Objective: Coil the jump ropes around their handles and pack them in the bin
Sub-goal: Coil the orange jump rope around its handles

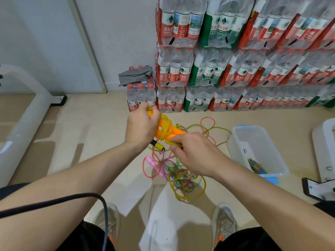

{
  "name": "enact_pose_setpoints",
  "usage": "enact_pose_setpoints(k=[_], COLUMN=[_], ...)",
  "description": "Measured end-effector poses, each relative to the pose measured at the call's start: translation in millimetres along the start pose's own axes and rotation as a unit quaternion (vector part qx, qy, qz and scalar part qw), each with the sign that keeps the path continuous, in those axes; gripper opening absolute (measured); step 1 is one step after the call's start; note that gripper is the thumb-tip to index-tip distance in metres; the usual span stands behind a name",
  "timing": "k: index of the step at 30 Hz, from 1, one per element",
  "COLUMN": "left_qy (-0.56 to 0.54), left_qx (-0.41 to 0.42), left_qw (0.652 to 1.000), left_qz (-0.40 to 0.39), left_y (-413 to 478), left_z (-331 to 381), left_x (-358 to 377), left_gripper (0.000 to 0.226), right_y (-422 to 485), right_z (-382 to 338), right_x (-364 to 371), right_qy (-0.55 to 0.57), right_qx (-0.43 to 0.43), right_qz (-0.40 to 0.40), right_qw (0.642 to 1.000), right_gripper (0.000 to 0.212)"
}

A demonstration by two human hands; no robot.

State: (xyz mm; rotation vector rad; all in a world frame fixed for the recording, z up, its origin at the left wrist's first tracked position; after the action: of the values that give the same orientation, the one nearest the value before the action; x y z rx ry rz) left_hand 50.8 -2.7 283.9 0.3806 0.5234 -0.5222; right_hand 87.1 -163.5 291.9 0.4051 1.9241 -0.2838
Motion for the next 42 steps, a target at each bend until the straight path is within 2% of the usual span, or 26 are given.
enact_pose_setpoints(k=[3, 5, 8, 11, 14, 18, 21, 23, 26, 28, 29, 33, 35, 37, 39, 40, 42], left_qy=[0.01, 0.006, -0.037, -0.063, -0.146, -0.265, -0.327, -0.341, -0.351, -0.348, -0.34, -0.269, -0.228, -0.215, -0.23, -0.238, -0.229], left_qx=[0.026, 0.041, 0.038, 0.018, -0.04, -0.103, -0.176, -0.211, -0.255, -0.28, -0.285, -0.259, -0.246, -0.251, -0.275, -0.285, -0.281], left_qw=[0.998, 0.995, 0.989, 0.983, 0.967, 0.933, 0.91, 0.903, 0.894, 0.891, 0.894, 0.928, 0.942, 0.944, 0.933, 0.928, 0.931], left_qz=[-0.051, -0.089, -0.139, -0.17, -0.203, -0.219, -0.186, -0.156, -0.112, -0.08, -0.065, -0.015, 0.003, 0.016, 0.033, 0.037, 0.046], left_y=[-8.4, -13.6, -18.8, -19.5, -22.9, -32.5, -33.5, -33.5, -34.1, -30.7, -27.1, -16.3, -16.6, -18.7, -18.9, -16.8, -11.8], left_z=[6.5, 11.6, 19.6, 23.1, 24.7, 27.8, 14.3, 4.2, -9.5, -18.7, -22.3, -30.5, -33.4, -35.3, -37.1, -38.9, -38.3], left_x=[14.3, 22.6, 27.9, 28.3, 30.6, 36.6, 37.8, 36.5, 33.5, 28.5, 24.7, 9.3, 3.6, -0.3, -3.7, -3.5, -6.3], left_gripper=[0.027, 0.023, 0.019, 0.023, 0.027, 0.033, 0.03, 0.026, 0.025, 0.025, 0.025, 0.03, 0.032, 0.032, 0.031, 0.029, 0.026], right_y=[4.1, 7.6, 13.1, 15.9, 15.9, 15.8, 10.4, 5.2, 0.8, -2.8, -5.1, -13.6, -14.6, -15.7, -18.6, -20.4, -19.2], right_z=[2.2, 15.6, 46.1, 56.6, 65.8, 77.7, 71.9, 62.3, 52.4, 46.9, 41.7, 15.8, 12.7, 9.8, 8.2, 8.0, 8.8], right_x=[-14.2, -21.6, -31.0, -25.2, -20.7, -8.4, 26.8, 43.8, 55.3, 60.4, 61.3, 56.6, 51.6, 48.9, 52.5, 54.5, 51.9], right_qy=[-0.025, -0.014, 0.104, 0.229, 0.357, 0.486, 0.568, 0.59, 0.624, 0.614, 0.596, 0.437, 0.338, 0.283, 0.312, 0.321, 0.258], right_qx=[-0.013, 0.004, 0.034, 0.023, 0.044, 0.101, 0.198, 0.243, 0.262, 0.259, 0.246, 0.159, 0.135, 0.11, 0.12, 0.129, 0.125], right_qz=[0.024, 0.031, 0.039, 0.008, -0.002, 0.01, 0.024, 0.04, 0.05, 0.042, 0.035, -0.023, -0.054, -0.082, -0.096, -0.091, -0.06], right_qw=[0.999, 0.999, 0.993, 0.973, 0.933, 0.868, 0.799, 0.769, 0.735, 0.744, 0.763, 0.885, 0.93, 0.949, 0.938, 0.934, 0.956], right_gripper=[0.009, 0.007, 0.018, 0.014, 0.016, 0.031, 0.034, 0.035, 0.037, 0.044, 0.045, 0.032, 0.028, 0.027, 0.031, 0.033, 0.036])
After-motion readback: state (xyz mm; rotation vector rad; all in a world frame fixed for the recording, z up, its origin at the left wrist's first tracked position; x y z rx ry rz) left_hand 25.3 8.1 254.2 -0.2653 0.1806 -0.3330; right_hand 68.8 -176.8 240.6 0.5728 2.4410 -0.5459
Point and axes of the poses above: each hand's wrist, its own y-axis towards the middle knuckle, its own x-axis out of the palm, z = x × y, the point moved 10 cm from there along y, towards the middle knuckle, and after that the axes turned 4 degrees about -y, right-handed, at the moved point
